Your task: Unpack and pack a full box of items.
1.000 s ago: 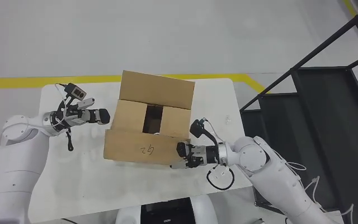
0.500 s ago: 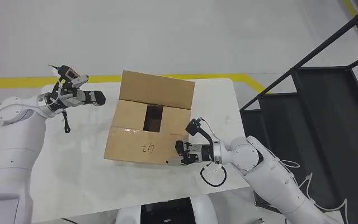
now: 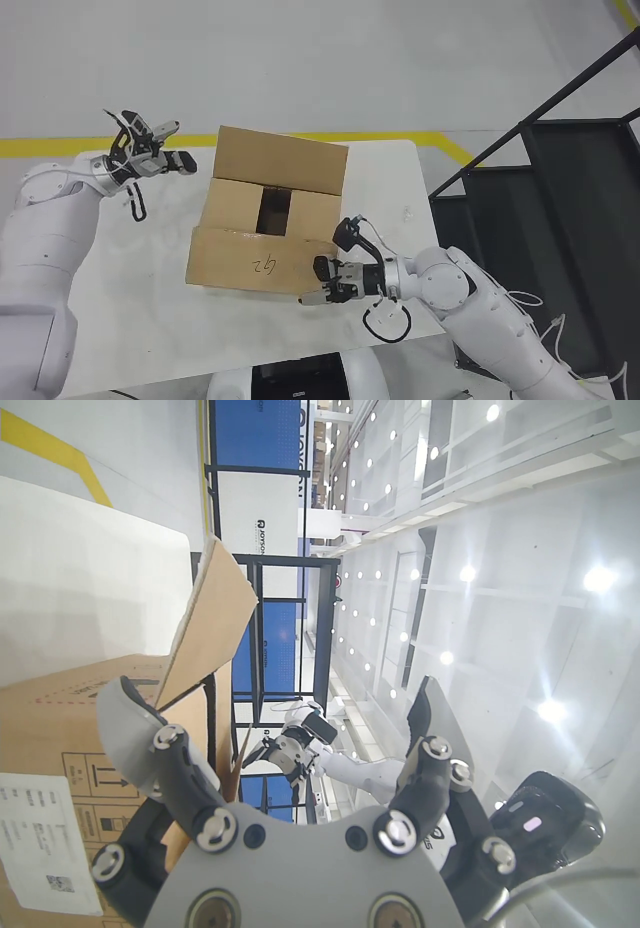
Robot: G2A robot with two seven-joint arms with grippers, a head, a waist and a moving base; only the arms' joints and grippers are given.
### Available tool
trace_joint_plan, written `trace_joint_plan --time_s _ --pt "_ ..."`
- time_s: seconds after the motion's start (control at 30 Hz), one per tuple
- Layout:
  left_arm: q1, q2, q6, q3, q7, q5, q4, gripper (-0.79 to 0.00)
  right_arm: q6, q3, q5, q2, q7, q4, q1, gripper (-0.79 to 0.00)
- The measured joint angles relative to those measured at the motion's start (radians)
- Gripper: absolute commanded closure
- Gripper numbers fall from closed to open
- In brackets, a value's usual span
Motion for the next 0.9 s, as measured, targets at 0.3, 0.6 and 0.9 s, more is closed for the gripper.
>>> trace_joint_plan --time_s 0.3,0.6,0.9 --pt "-0.057 -0.049 -0.160 0.075 0.128 0.130 0.070 -0.785 -0.004 0.007 -0.011 0.007 0.019 -0.001 -0.008 -0.785" --pt "-0.081 -0.087 -0.195 0.094 0.164 0.127 0.097 -0.785 -0.004 0.007 -0.029 0.012 0.040 -0.010 -0.010 -0.785" --pt "-0.103 -0.118 -0.173 0.109 0.142 0.108 0.091 -0.785 -0.002 0.005 -0.037 0.016 0.044 -0.014 -0.011 -0.785"
